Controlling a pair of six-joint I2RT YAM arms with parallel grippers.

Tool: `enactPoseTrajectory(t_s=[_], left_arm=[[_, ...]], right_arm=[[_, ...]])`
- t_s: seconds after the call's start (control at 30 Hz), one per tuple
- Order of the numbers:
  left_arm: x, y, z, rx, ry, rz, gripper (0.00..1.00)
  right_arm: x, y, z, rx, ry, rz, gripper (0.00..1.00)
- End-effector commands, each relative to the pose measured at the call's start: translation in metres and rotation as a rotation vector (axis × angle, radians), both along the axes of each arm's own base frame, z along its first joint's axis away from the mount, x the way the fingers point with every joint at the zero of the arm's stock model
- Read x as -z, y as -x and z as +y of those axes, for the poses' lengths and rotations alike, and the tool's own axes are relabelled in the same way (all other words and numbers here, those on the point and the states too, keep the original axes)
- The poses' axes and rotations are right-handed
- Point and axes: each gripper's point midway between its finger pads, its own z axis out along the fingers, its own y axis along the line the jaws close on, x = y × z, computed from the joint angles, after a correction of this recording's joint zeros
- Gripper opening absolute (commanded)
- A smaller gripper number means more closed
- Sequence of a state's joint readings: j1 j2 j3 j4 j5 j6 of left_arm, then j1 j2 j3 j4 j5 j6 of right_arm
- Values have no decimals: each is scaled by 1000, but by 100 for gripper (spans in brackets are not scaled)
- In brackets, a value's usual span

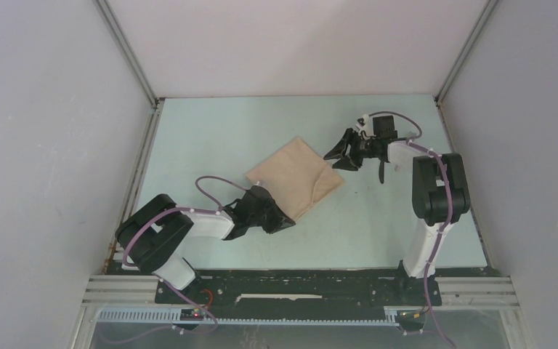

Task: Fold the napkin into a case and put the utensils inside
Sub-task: Pick up the top corner of the square-folded napkin from the center of the board.

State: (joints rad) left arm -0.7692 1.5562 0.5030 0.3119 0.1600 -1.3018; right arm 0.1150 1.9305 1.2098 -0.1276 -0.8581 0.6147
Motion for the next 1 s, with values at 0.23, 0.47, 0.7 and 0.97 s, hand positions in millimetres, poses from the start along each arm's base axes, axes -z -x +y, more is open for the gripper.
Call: enactPoseTrajectory(t_s=[0.23, 0.47, 0.7, 0.97], left_arm=[[3, 0, 3, -9, 8, -1, 7], [4, -1, 2, -9, 9, 3, 7], [4, -2, -2, -5, 16, 6, 7], [5, -1, -1, -2, 13, 8, 7]], right_arm=[[28, 24, -43, 70, 153, 46, 72], [24, 41, -41, 57, 117, 60, 71], [14, 54, -8, 42, -61, 96, 65], [25, 57, 5, 56, -88, 116, 64]])
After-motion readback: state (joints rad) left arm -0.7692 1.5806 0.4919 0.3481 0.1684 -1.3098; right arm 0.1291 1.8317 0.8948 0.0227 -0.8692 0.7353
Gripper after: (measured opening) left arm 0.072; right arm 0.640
